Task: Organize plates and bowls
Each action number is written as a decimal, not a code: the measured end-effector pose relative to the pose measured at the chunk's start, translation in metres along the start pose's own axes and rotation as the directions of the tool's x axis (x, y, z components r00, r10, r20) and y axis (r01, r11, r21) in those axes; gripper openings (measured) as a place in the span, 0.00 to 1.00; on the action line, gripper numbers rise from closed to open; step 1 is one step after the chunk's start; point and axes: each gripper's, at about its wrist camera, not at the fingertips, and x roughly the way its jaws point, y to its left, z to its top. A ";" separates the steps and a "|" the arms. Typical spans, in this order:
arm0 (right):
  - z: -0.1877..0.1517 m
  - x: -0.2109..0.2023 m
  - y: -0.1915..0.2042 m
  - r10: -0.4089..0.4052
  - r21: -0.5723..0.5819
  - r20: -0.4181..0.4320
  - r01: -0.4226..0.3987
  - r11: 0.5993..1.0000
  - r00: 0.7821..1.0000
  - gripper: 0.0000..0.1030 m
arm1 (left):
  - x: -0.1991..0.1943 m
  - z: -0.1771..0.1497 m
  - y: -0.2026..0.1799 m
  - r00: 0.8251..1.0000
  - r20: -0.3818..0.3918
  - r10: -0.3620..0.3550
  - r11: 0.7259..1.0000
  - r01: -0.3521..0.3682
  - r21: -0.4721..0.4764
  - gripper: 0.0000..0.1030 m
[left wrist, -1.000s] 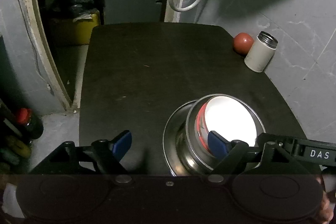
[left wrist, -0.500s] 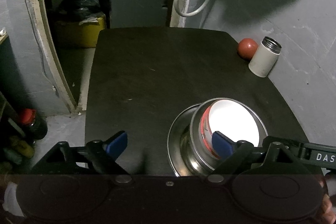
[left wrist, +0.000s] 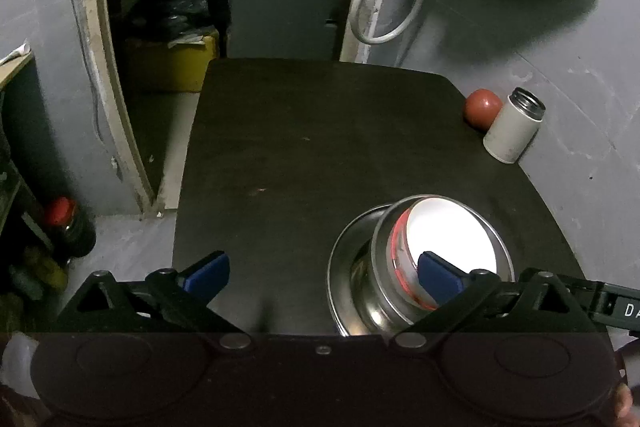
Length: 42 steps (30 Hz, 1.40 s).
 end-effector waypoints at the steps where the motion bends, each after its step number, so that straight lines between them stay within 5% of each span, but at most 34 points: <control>1: 0.000 -0.001 0.000 0.001 -0.003 0.002 -0.001 1.000 1.000 0.99 | -0.001 0.000 0.001 1.000 0.001 0.000 1.000 0.000 -0.007 0.98; 14: -0.002 -0.008 0.003 0.003 -0.056 0.041 -0.001 0.998 0.999 1.00 | -0.008 -0.005 0.004 1.000 0.030 0.008 0.998 -0.006 -0.058 0.99; 42: -0.020 -0.035 0.005 -0.034 -0.164 0.180 0.064 0.984 0.983 1.00 | -0.029 -0.024 -0.013 0.991 0.130 0.036 0.999 -0.038 0.007 0.99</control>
